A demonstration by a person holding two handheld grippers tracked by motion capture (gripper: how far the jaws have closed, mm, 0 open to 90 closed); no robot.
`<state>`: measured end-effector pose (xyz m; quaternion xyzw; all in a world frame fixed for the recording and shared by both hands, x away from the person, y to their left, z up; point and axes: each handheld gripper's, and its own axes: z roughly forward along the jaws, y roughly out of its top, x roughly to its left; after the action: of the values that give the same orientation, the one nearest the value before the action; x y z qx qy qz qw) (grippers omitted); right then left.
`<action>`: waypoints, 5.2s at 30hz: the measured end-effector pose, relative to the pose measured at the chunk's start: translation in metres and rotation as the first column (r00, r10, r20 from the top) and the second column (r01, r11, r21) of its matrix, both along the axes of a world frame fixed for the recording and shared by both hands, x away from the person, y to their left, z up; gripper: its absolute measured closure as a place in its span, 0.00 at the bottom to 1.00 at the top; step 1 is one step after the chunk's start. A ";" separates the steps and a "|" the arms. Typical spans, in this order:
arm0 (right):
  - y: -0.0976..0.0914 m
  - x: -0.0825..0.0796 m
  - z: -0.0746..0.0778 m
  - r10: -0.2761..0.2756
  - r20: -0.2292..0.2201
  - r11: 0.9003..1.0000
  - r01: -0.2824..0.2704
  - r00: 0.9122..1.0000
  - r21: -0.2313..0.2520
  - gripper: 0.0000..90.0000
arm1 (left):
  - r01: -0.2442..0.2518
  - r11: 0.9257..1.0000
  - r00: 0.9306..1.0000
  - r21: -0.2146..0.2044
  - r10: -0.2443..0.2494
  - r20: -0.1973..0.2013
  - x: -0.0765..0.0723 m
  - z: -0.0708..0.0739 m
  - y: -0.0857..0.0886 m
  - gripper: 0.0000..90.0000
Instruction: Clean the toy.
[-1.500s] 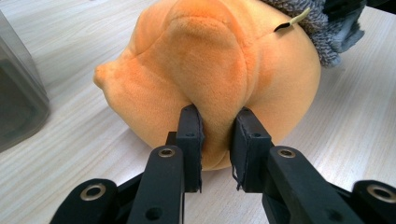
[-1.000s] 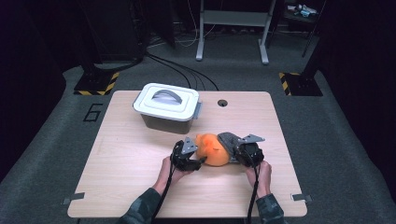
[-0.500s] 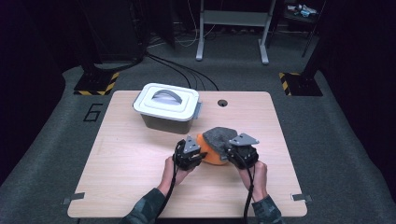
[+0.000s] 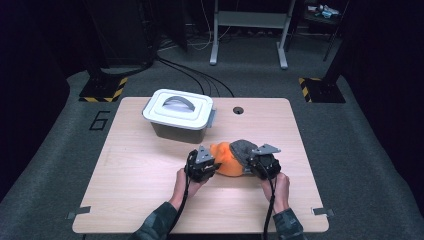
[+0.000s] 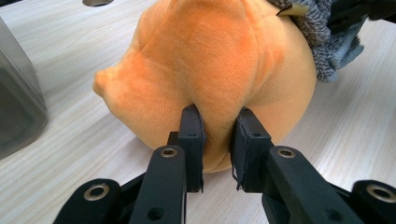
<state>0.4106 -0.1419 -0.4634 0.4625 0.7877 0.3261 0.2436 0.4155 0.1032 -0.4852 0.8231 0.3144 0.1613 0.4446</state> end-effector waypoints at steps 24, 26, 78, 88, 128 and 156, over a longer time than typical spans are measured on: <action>-0.001 -0.015 0.025 0.012 0.085 1.000 -0.013 0.996 0.012 0.80 | 0.026 0.997 0.999 -0.068 -0.029 -0.037 0.001 0.007 0.005 0.84; 0.001 -0.022 0.035 0.031 0.125 1.000 -0.031 0.992 -0.003 0.80 | 0.021 0.993 0.997 -0.113 -0.029 -0.069 -0.001 0.012 0.007 0.84; 0.004 0.011 0.008 0.006 -0.008 0.999 -0.006 1.000 -0.037 0.81 | 0.042 0.996 0.999 -0.073 -0.042 0.003 -0.001 -0.001 0.006 0.68; 0.051 -0.010 0.045 0.130 0.082 0.987 -0.122 0.988 -0.102 0.81 | -0.002 0.997 1.000 -0.080 0.001 -0.011 0.002 0.001 0.005 0.80; 0.004 -0.007 0.033 0.031 0.079 0.999 -0.028 0.996 -0.037 0.82 | 0.019 0.996 1.000 -0.084 -0.020 -0.007 0.005 -0.009 0.005 0.82; 0.013 0.006 0.011 0.039 0.050 0.999 -0.038 0.998 -0.024 0.82 | 0.039 0.999 0.999 -0.013 -0.039 0.029 0.006 -0.011 -0.003 0.80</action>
<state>0.4168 -0.1285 -0.4525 0.4360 0.7937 0.3331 0.2625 0.4212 0.1004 -0.4965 0.8235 0.2931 0.1623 0.4578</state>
